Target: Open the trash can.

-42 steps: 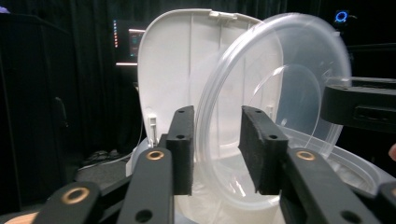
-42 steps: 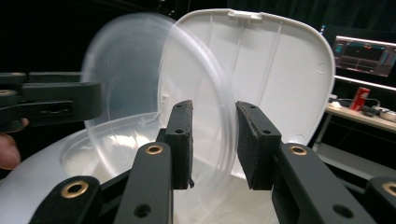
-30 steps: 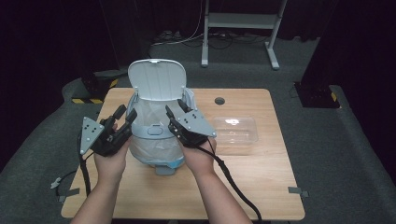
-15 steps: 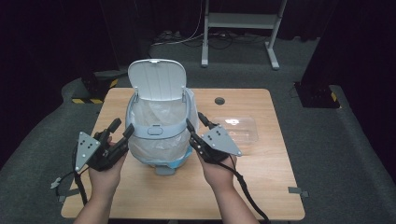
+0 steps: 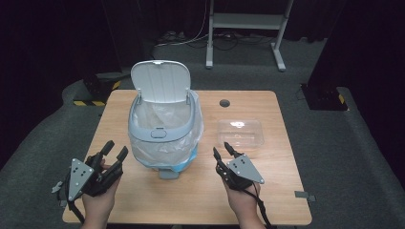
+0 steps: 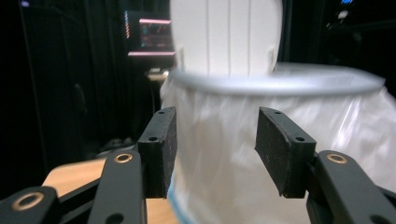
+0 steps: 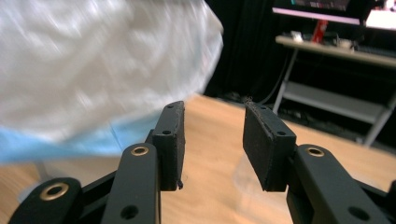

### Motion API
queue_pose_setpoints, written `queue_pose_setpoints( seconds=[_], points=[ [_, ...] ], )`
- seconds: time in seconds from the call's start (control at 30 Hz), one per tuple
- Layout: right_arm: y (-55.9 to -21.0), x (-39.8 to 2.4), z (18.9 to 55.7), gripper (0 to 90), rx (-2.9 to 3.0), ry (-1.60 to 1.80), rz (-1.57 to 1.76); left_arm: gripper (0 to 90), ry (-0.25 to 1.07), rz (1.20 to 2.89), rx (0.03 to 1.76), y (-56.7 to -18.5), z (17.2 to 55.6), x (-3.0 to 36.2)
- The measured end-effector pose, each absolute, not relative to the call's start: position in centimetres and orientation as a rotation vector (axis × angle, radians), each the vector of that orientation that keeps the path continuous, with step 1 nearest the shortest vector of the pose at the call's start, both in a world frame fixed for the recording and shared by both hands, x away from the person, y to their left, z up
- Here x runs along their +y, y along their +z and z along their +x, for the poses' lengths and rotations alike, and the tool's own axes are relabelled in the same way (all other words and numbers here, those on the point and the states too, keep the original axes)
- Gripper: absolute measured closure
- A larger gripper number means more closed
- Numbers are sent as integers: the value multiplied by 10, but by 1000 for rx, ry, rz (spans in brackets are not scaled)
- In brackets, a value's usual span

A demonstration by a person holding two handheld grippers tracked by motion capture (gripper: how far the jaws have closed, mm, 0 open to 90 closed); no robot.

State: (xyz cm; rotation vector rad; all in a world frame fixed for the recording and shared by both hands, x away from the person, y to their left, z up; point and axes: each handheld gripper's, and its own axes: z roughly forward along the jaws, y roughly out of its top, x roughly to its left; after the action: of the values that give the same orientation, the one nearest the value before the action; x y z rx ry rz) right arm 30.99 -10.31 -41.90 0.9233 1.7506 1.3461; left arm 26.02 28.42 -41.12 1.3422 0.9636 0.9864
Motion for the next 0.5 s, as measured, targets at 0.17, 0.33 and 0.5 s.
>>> queue_pose_setpoints(
  seconds=[0.17,0.33,0.5],
  points=[
    [-440,-117,312,581,1761,1320,988,477,973,1386,1021,-441,261,290],
    [-453,-132,321,558,1762,1284,1048,475,978,1456,1064,-469,267,294],
    [-460,-152,343,499,1754,1191,1126,449,966,1545,1122,-489,278,300]
  ],
)
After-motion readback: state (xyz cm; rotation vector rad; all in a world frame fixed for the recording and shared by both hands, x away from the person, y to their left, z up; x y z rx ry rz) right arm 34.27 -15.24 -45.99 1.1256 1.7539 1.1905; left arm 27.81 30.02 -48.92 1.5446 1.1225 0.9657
